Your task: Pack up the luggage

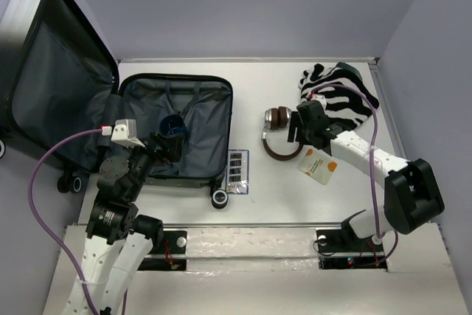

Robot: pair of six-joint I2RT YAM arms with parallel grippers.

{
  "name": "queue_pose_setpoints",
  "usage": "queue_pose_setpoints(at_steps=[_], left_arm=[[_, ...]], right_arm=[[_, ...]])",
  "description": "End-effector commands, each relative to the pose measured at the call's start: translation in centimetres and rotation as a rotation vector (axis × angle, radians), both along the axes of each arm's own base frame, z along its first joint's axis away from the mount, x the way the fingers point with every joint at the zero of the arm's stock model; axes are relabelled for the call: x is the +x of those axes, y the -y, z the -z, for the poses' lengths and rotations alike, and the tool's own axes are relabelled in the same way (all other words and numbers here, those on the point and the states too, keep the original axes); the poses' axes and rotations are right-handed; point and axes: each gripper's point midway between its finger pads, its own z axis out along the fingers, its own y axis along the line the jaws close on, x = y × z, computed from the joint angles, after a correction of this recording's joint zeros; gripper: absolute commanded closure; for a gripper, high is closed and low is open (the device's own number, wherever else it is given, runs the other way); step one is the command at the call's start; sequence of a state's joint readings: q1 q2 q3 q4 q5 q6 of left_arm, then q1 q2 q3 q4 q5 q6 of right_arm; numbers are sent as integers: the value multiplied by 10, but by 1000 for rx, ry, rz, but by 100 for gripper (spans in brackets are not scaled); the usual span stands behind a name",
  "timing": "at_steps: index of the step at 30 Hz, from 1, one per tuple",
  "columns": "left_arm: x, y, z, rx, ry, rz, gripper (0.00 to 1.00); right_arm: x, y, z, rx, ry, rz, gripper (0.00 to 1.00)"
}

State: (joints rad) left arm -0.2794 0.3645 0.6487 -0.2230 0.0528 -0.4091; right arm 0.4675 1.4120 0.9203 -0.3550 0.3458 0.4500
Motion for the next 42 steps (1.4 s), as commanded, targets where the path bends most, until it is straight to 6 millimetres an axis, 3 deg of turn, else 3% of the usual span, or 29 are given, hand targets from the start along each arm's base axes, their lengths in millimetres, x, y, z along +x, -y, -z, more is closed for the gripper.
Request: queue_pose_setpoints(at_steps=[1, 5, 11, 14, 15, 17, 19, 22, 23, 25, 27, 30, 32, 33, 35, 36, 40, 42], left_arm=[[2, 2, -20, -8, 68, 15, 1], [0, 6, -22, -3, 79, 38, 1], [-4, 13, -24, 0, 98, 87, 1], [-4, 14, -25, 1, 101, 90, 1], [-4, 13, -25, 2, 100, 89, 1], [-4, 14, -24, 2, 98, 90, 1], [-3, 13, -25, 3, 100, 90, 1], [-4, 14, -25, 1, 100, 93, 1], [-4, 14, -26, 0, 104, 95, 1], [-5, 15, -26, 0, 104, 98, 1], [-5, 15, -25, 0, 104, 99, 1], [-5, 14, -27, -1, 109, 98, 1], [-5, 14, -25, 0, 104, 96, 1], [-5, 14, -26, 0, 106, 95, 1], [-5, 14, -26, 0, 106, 95, 1], [-5, 14, -27, 0, 107, 93, 1], [-5, 13, -26, 0, 104, 92, 1], [-6, 13, -27, -1, 110, 88, 1]], right_arm=[[6, 4, 12, 24, -45, -2, 26], [16, 10, 28, 23, -86, 3, 28], [29, 1, 48, 50, -138, -28, 39], [33, -4, 54, 65, -151, -39, 53], [35, -3, 52, 62, -142, -35, 69], [39, -3, 45, 60, -114, -30, 87], [45, 1, 29, 52, -66, -18, 93], [52, 2, -27, 86, 99, -22, 93], [52, 1, -61, 117, 191, -33, 93], [47, -10, -93, 162, 263, -96, 93], [40, -25, -131, 212, 339, -151, 93], [29, -60, -159, 280, 378, -237, 93], [25, -86, -167, 319, 381, -292, 93], [17, -111, -172, 344, 386, -343, 93], [20, -146, -179, 377, 392, -394, 93], [12, -171, -180, 399, 379, -450, 93], [19, -254, -176, 433, 345, -556, 93], [23, -278, -172, 434, 343, -577, 93]])
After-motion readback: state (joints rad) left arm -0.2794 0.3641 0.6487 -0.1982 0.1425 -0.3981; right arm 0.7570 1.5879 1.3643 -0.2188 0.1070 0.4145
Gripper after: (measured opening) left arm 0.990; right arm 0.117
